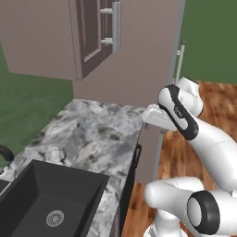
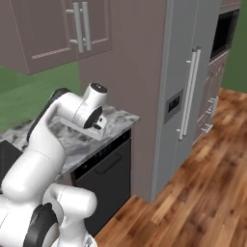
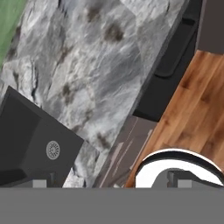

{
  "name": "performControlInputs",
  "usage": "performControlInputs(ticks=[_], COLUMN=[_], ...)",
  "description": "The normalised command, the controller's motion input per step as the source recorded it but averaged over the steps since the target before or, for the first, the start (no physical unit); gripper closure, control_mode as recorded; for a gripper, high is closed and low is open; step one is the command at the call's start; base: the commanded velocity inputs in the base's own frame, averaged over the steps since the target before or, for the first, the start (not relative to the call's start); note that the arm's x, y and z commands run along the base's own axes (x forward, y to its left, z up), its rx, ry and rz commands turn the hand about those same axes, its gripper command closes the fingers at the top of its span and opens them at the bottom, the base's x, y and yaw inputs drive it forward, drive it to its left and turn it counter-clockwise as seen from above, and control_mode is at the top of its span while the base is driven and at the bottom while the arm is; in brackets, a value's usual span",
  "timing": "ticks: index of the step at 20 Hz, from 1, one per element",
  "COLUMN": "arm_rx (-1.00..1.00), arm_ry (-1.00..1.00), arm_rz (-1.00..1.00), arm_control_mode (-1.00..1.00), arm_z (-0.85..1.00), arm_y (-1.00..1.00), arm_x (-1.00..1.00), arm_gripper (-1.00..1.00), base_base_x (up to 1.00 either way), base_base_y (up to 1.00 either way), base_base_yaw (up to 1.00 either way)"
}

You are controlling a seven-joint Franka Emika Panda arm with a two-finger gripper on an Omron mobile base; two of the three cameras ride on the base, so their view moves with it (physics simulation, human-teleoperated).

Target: Open the dishwasher door and pull out the top rack.

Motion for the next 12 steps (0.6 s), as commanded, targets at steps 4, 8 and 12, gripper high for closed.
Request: performControlInputs(ticks=[4,8,12], arm_rx=[0.00,0.00,0.00], arm_ry=[0.00,0.00,0.00], arm_rz=[0.00,0.00,0.00], arm_control_mode=[1.00,1.00,1.00], arm_z=[0.00,0.00,0.00], arm_y=[0.00,0.00,0.00], arm_x=[0.00,0.00,0.00], arm_gripper=[-1.00,-1.00,-1.00], base_base_x=[-0.05,-0.01,-0.01], base_base_y=[-0.13,-0.23,-0.29], base_base_yaw=[-0.03,-0.03,-0.01])
